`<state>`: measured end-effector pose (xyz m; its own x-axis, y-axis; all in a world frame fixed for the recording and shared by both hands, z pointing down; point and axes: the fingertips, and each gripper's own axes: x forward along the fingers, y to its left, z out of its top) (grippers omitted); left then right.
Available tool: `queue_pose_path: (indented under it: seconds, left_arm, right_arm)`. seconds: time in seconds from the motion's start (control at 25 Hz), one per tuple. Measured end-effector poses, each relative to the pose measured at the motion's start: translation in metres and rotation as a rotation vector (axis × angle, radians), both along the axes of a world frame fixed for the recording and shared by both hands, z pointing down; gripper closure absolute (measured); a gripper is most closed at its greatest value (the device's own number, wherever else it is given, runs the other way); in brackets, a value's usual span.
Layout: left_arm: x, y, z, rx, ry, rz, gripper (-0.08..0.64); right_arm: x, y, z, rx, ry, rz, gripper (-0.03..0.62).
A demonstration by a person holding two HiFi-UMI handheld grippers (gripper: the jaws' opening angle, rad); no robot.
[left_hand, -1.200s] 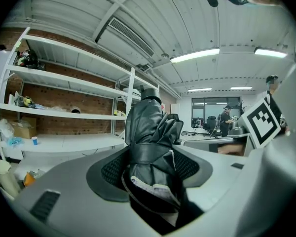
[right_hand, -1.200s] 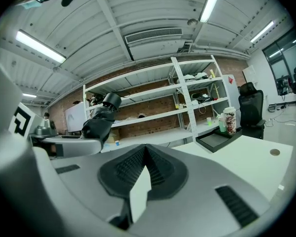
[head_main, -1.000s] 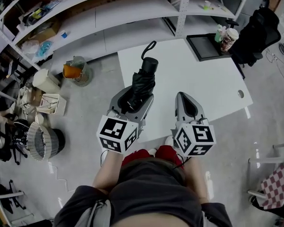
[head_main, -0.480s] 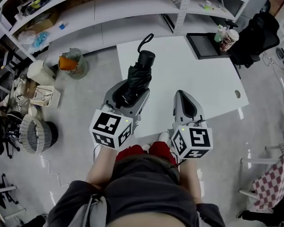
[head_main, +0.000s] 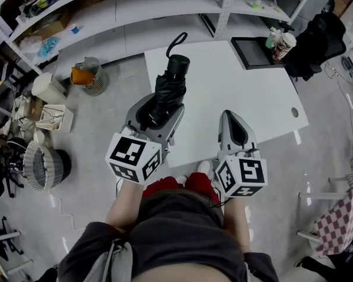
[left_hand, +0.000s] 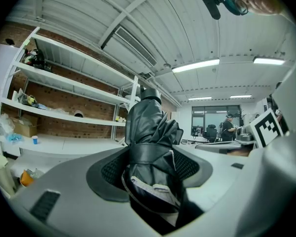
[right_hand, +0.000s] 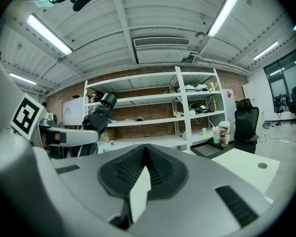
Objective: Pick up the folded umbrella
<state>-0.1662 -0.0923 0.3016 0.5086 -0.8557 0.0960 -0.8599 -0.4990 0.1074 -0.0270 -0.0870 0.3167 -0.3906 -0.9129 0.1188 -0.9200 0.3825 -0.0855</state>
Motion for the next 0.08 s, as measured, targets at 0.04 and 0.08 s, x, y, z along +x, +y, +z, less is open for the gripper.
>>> queue_pose_path:
  seconds: [0.04, 0.08]
  left_arm:
    - [-0.0001, 0.0008, -0.0002, 0.001, 0.002, 0.001, 0.298]
    - [-0.0002, 0.0017, -0.0003, 0.002, 0.005, 0.002, 0.298]
  right_arm:
    - [0.0006, 0.0010, 0.0002, 0.000, -0.002, 0.002, 0.575]
    - [0.0012, 0.0019, 0.0005, 0.000, -0.005, 0.005, 0.574]
